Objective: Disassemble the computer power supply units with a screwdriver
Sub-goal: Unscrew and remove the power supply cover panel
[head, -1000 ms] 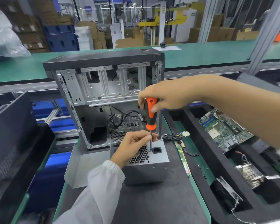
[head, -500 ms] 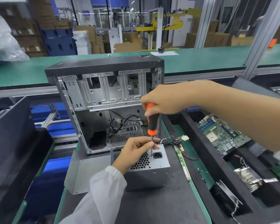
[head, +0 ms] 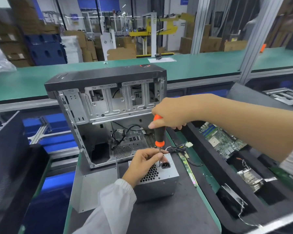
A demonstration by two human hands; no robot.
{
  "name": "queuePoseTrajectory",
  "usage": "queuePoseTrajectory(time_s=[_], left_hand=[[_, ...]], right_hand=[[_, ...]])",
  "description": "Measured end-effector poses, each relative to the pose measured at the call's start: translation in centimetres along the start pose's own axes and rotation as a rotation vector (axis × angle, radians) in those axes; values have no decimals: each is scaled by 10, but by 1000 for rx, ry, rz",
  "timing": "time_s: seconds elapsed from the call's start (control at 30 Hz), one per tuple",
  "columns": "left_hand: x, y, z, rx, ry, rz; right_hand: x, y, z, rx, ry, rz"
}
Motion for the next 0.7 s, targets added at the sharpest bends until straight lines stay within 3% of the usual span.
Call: queuePoseTrajectory(time_s=[0.1, 0.23, 0.33, 0.43, 0.5, 0.7], left_hand=[[-3, 0, 1, -16, -13, 5], [-3, 1, 1, -27, -10, 17], [1, 3, 0, -24, 7, 15], [0, 3, 0, -22, 6, 28], [0, 3, 0, -16, 0, 33], [0, 5, -1, -5, -15, 38]], right_hand=[[-1, 0, -7, -84, -90, 143], [-11, -5, -12, -96, -200, 151], [-7, -3, -13, -59, -31, 158], [-5, -7, -11, 109, 103, -59], [-8, -5, -7, 181, 54, -140], [-14, -2, -13, -14, -250, 125]])
Point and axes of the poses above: each hand's wrist, its own z-axis towards the middle knuckle, its own y-axis out of the palm, x = y × z, the point moved 7 cm from there along z, towards the middle knuckle, and after that the axes turned 9 degrees about -z, right-handed, at the moved point
